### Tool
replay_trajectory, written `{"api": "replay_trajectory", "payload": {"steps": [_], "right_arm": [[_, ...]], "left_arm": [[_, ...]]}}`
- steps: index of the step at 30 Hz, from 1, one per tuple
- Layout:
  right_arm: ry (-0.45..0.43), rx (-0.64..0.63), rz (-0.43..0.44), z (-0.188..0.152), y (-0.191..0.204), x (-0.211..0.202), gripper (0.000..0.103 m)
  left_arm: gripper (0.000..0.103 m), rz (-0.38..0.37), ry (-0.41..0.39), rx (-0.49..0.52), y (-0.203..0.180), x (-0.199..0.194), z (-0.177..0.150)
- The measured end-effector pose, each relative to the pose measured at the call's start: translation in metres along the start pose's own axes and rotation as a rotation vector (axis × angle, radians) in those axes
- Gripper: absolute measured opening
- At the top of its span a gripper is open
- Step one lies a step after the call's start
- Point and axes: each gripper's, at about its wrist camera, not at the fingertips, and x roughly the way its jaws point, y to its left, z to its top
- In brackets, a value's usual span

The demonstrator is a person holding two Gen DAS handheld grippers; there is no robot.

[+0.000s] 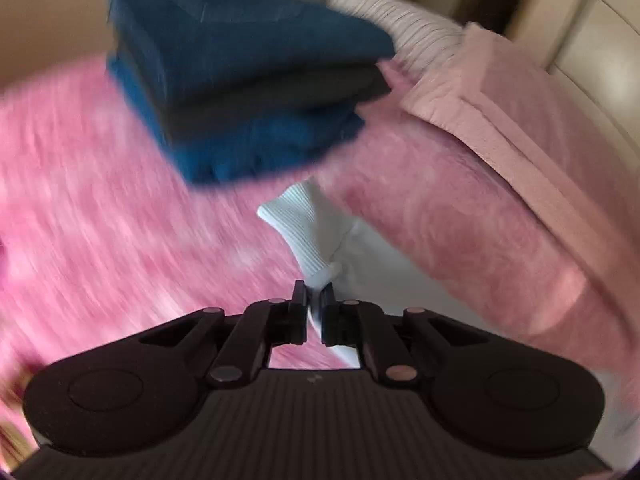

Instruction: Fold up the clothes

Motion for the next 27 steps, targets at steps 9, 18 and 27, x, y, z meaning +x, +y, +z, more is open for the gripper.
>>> {"api": "replay_trajectory", "payload": {"steps": [9,18,27], "right_arm": [[0.021,-0.035,0.042,0.003,0.005,0.008,0.067],[-0.08,-0.247,0.082,0.06,0.006,0.022,0.067],[-0.149,-0.518,0.399,0.177,0.071,0.077,0.067]], "left_arm": [[0.027,0.236,0.012,0.24,-0.026,-0.008,-0.025],[0.024,-0.217,0.101,0.51,-0.136,-0.024,-0.012],[0.039,-0.519,0.175,0.806,-0.304,0.039,-0.024]]}}
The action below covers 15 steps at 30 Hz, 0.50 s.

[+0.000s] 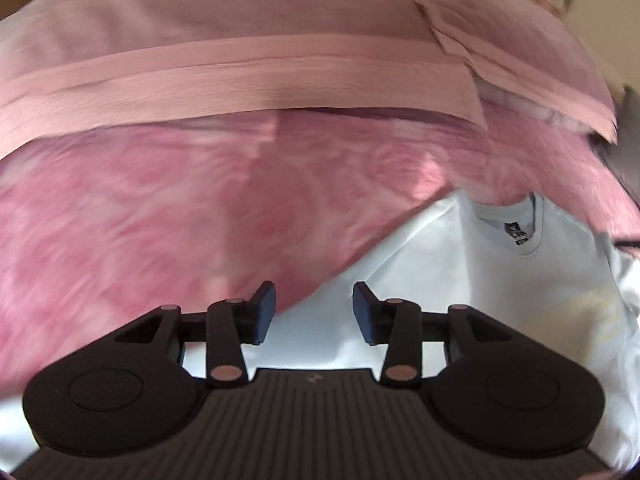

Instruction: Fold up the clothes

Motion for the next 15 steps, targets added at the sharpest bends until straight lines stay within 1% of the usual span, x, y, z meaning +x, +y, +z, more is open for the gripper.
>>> {"api": "replay_trajectory", "payload": {"steps": [2,5,7,8,10,11,13,14,15], "right_arm": [[0.013,-0.066,0.048,0.022,0.001,0.026,0.067],[0.032,-0.151,0.087,0.04,0.004,0.059,0.067],[0.036,-0.165,0.125,0.045,0.004,0.075,0.067],[0.038,-0.171,0.144,0.048,0.004,0.083,0.067],[0.039,-0.176,0.18,0.05,0.006,0.095,0.067],[0.039,-0.179,0.198,0.05,0.007,0.101,0.067],[0.013,-0.199,0.227,0.049,0.011,0.108,0.067],[0.013,-0.203,0.26,0.049,0.013,0.109,0.066],[0.013,-0.207,0.293,0.048,0.015,0.111,0.059]], "left_arm": [[0.041,-0.036,0.016,0.046,-0.015,0.021,0.015],[0.044,-0.095,0.032,0.121,-0.042,0.055,0.035],[0.045,-0.125,0.039,0.165,-0.058,0.078,0.045],[0.047,-0.135,0.043,0.183,-0.066,0.089,0.049],[0.047,-0.139,0.063,0.207,-0.081,0.115,0.055],[0.046,-0.137,0.067,0.217,-0.087,0.125,0.057],[0.037,-0.159,0.066,0.247,-0.099,0.137,0.058],[0.026,-0.166,0.064,0.27,-0.105,0.141,0.058],[0.004,-0.155,0.057,0.311,-0.112,0.143,0.057]]}}
